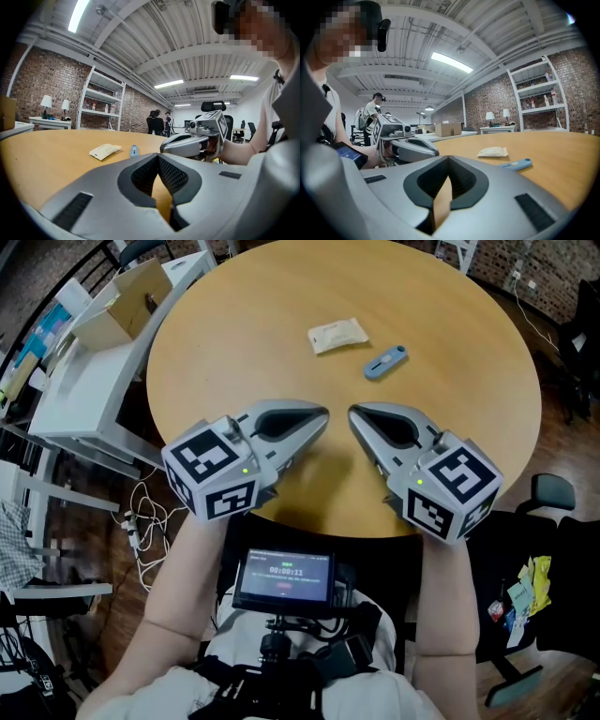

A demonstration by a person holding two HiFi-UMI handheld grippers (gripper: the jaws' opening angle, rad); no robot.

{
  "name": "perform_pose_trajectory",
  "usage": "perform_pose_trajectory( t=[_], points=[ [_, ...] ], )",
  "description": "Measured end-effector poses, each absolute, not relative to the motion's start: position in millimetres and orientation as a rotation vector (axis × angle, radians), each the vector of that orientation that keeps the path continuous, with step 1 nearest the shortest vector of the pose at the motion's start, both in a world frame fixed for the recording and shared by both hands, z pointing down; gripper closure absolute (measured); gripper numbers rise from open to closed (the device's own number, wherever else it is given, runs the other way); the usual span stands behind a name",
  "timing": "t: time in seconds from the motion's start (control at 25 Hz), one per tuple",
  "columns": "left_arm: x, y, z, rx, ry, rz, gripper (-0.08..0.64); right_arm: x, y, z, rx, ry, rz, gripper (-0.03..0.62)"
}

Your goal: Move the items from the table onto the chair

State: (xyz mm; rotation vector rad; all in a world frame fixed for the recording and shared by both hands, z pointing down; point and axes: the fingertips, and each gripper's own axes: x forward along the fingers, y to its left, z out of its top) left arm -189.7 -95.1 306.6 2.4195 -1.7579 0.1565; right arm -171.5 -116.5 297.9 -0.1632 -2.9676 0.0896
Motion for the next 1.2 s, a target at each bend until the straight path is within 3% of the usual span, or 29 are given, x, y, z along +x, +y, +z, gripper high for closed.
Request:
perform_pose_trajectory(
  t=[0.84,1.2],
  points=[
    [-188.4,-95.7,310.5,2.432,-1.760,0.153,0.552,-176.0,-109.4,309.2,-0.258,-2.908,0.083,0.578],
    [-186.1,-95.4,312.4,2.445,-1.758,0.167,0.551,-152.2,-167.5,303.3,-0.190,-2.540,-0.680,0.546]
  ],
)
